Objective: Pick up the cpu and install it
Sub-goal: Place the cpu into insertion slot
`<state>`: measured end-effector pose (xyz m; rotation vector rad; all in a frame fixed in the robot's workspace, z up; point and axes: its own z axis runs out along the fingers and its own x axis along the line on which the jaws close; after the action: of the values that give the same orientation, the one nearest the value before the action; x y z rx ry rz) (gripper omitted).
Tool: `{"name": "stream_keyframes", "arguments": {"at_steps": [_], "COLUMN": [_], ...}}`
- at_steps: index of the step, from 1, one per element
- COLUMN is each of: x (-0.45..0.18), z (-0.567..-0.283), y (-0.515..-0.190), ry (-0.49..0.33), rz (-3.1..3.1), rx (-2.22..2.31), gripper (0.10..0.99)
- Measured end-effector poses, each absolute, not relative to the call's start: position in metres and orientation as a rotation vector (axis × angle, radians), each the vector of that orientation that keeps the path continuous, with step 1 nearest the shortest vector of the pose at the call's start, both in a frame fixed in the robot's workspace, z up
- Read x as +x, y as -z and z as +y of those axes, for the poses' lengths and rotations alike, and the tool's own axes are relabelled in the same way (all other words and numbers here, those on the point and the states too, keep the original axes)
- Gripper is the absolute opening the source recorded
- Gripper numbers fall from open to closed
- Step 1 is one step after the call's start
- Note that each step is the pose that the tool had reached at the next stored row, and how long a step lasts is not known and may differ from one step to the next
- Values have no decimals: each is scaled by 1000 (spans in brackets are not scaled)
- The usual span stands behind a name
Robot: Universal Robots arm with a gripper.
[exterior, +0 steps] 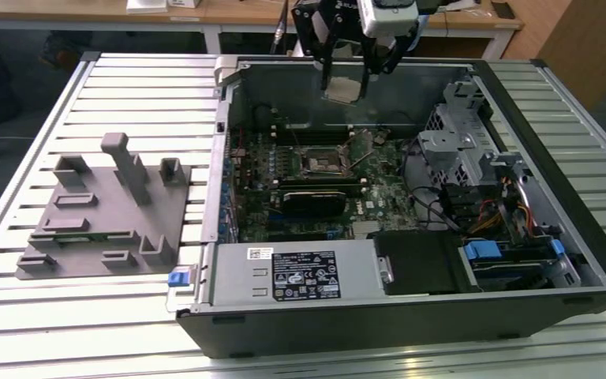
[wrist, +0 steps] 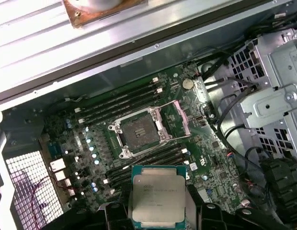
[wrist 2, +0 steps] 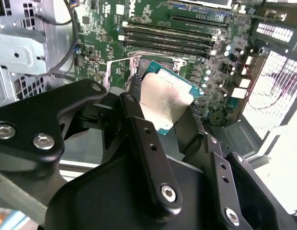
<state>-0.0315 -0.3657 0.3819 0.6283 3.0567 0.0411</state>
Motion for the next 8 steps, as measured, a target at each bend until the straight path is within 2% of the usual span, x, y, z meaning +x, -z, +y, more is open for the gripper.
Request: {"name": "stream_keyframes", "arguments": {"at_steps": [8], "x": [-31], "z": [-365], "y": [-382], "ry": [-39], "rz": [3022], "rx": [774], "gripper": [525]}}
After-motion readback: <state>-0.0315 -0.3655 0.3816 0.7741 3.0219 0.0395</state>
